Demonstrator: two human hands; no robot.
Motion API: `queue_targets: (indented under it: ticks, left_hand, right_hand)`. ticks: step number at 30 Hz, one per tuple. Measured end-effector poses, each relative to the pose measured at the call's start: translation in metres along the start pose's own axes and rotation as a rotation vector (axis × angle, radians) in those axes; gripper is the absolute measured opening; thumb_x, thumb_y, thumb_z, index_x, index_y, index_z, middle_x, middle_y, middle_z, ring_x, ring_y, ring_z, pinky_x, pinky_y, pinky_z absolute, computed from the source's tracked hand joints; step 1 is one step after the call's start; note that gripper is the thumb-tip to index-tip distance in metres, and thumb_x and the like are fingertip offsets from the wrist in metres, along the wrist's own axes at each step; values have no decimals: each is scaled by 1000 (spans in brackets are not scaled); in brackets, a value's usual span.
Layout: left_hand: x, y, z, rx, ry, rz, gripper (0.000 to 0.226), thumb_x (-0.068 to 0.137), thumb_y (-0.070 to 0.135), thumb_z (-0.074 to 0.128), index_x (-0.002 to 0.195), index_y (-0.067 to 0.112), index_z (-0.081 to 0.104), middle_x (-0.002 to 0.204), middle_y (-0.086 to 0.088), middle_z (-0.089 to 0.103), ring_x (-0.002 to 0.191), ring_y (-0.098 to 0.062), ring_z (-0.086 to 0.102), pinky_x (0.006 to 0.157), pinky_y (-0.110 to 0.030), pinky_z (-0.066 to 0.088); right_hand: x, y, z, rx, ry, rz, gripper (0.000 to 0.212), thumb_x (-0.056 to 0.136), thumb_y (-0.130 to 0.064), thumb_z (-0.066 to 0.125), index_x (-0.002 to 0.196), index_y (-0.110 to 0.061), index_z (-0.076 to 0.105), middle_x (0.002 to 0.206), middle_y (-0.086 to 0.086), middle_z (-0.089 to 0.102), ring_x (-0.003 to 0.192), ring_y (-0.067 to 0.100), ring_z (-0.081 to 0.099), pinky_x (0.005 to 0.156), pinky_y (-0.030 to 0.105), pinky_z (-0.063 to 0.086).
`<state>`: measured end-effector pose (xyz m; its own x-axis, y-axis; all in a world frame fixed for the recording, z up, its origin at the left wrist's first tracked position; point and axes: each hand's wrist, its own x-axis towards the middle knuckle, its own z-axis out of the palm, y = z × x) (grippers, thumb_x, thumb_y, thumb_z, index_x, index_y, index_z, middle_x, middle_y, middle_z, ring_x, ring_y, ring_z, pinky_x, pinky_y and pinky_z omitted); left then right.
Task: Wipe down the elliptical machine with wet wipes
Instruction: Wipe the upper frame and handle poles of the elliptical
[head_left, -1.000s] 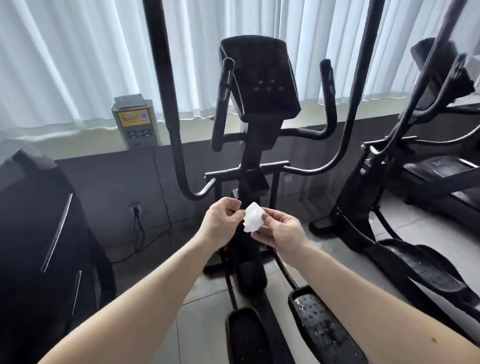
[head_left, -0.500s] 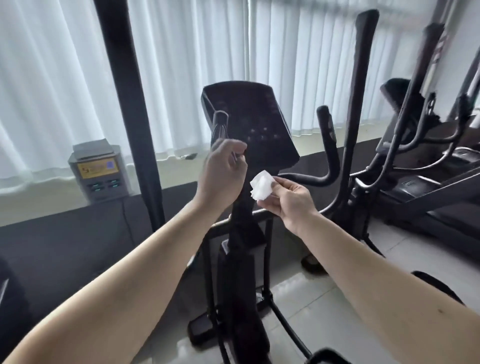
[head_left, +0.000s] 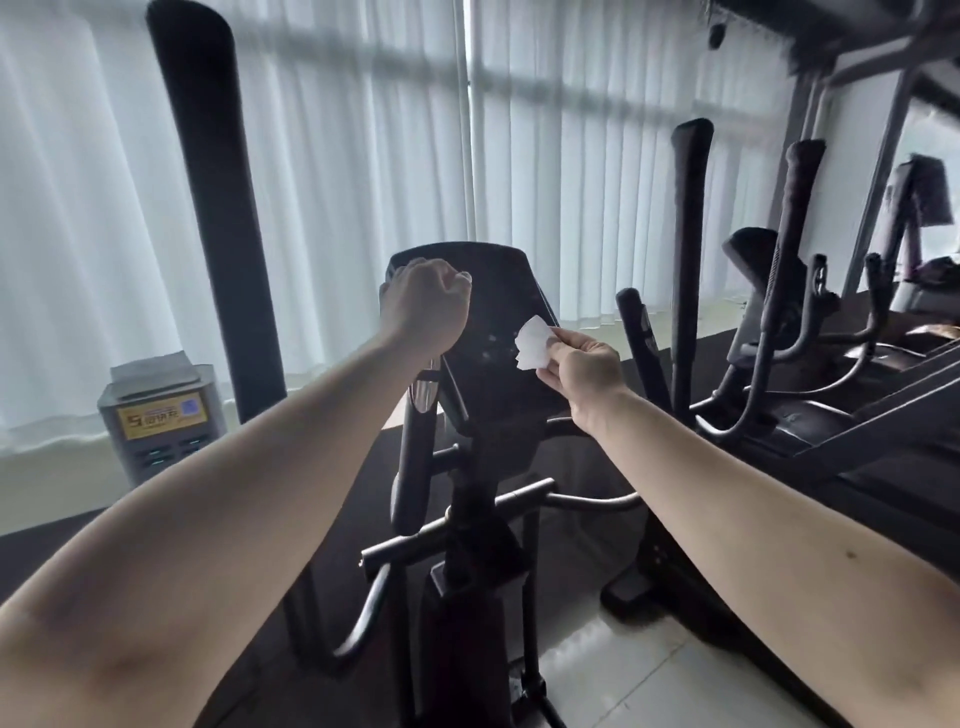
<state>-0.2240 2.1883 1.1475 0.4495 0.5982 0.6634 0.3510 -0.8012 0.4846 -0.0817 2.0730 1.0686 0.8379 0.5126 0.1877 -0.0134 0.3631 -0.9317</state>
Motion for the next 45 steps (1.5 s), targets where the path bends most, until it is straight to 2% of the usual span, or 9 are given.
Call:
queue_targets:
  ticks: [3, 13, 17, 22, 25, 29, 34, 39, 45]
  left_hand:
    - [5, 3, 4, -17, -22, -97, 42, 103, 39, 44, 70, 16, 55, 67, 1, 57, 72, -22, 56, 86, -42, 45]
    - [18, 6, 23, -163, 7, -286, 50, 105, 47, 42, 97, 8, 71, 83, -7, 72, 77, -29, 66, 72, -41, 53]
    - [32, -5, 29, -303, -43, -409, 48, 101, 55, 47, 94, 15, 73, 85, -2, 75, 80, -19, 65, 80, -36, 50]
    - [38, -13, 32, -407, 114, -473, 43, 101, 57, 40, 92, 22, 64, 95, 4, 67, 98, -24, 68, 87, -41, 48]
    - [36, -10, 32, -348, 112, -499, 44, 102, 64, 29, 92, 30, 56, 91, 9, 58, 94, -18, 62, 86, -40, 46]
    - [34, -8, 34, -233, 147, -478, 61, 99, 70, 20, 124, 26, 53, 128, -7, 59, 118, -27, 56, 98, -47, 44]
    - [37, -8, 36, -147, 225, -444, 60, 103, 60, 24, 143, 22, 46, 149, 3, 39, 139, -16, 30, 100, -37, 25]
    - [37, -9, 37, -158, 221, -466, 60, 103, 60, 24, 145, 23, 44, 149, 4, 37, 139, -17, 30, 99, -36, 25]
    - [35, -7, 36, -173, 229, -482, 57, 104, 59, 23, 143, 24, 46, 149, 7, 37, 141, -17, 30, 98, -35, 23]
  right_hand:
    - [12, -3, -5, -28, -16, -4, 22, 101, -9, 60, 91, -26, 71, 116, 10, 72, 112, 27, 70, 91, 37, 60]
    - [90, -6, 2, 19, -164, -41, 18, 101, -9, 61, 99, -22, 73, 112, 7, 73, 107, 28, 71, 85, 37, 63]
    - [128, -1, 27, -124, -219, -245, 19, 100, -16, 63, 110, -24, 77, 99, -5, 75, 90, 17, 70, 95, 40, 58]
    - [158, -7, 62, -456, -210, -482, 28, 104, -22, 56, 126, -20, 72, 119, -5, 74, 110, 11, 66, 91, 18, 46]
    - [169, 2, 82, -702, -277, -661, 31, 104, -11, 50, 127, -16, 71, 116, -6, 76, 112, 12, 69, 96, 24, 51]
    - [169, 31, 101, -1001, -567, -791, 42, 109, -22, 43, 150, -22, 51, 161, -1, 41, 154, 14, 26, 127, 33, 19]
    - [158, 32, 121, -1269, -821, -887, 68, 107, -57, 19, 164, -27, 1, 170, -10, -11, 154, 5, -20, 127, 39, -13]
    - [179, 19, 142, -1368, -768, -834, 72, 101, -69, 8, 162, -34, -8, 168, -12, -18, 153, 7, -23, 126, 42, -15]
    - [250, -4, 113, -1360, -331, -412, 80, 99, -71, 4, 164, -24, -4, 171, 1, -13, 157, 21, -15, 127, 46, -11]
